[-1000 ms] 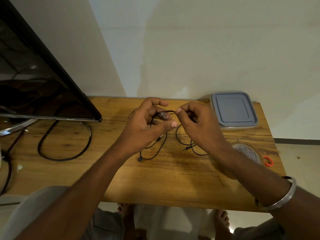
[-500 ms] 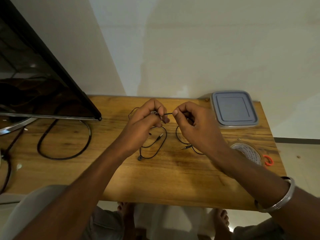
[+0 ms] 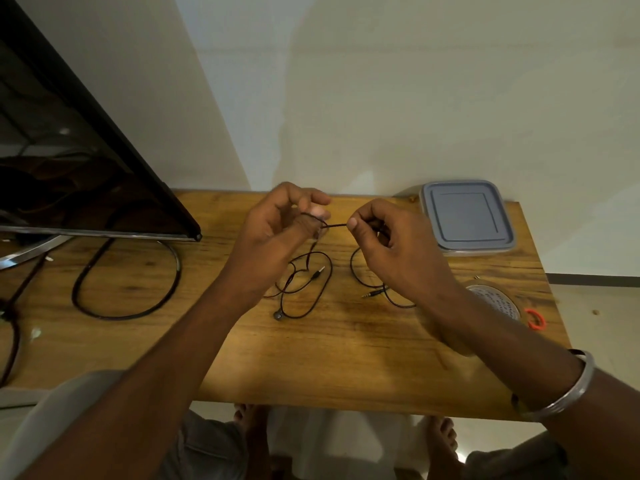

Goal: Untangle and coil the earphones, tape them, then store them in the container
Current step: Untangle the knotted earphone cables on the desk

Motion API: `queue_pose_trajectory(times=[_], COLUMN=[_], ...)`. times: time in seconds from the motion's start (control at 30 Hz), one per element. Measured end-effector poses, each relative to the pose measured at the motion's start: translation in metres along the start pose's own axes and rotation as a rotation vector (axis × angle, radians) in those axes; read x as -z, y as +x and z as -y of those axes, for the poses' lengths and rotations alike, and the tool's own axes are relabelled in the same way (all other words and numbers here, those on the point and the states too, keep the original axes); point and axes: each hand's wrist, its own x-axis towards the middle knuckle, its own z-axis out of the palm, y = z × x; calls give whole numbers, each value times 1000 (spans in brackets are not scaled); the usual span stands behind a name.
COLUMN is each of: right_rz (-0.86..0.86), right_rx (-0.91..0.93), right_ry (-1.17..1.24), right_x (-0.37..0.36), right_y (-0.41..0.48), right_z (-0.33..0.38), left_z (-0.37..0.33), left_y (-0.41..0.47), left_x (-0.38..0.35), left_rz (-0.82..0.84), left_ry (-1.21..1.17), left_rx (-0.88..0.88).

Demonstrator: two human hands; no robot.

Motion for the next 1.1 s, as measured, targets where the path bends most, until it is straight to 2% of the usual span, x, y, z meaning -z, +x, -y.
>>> queue_pose_trajectory(times=[0.2,0.37,0.53,0.63,0.73,0.93,1.1], right_rz=[-24,-71,-172,-164,-153,-158,-166], right_rx=[-35,-55,-51,-24,-31,-39,-48], right_ry=[-2,5,7,-4,-4,-15,-26], right_x=[5,7,6,1,-1,-3,-4], right_y=[3,4,3,-1,-2,-3,-4], right_z=[0,-2,0,2,2,2,2], left_z=[-5,-6,-2,2,4,3,-1], left_y=[5,4,-3,-2,2,2,-1], left_x=[9,8,-4,-6,-3,-2,-5], left_rz=[-155,-118,-67,-77,-107,-23,43], left_ry=[-141,-31,242,161,22,-208,-148], left_rx=[57,52,-26,-31,39,201,250])
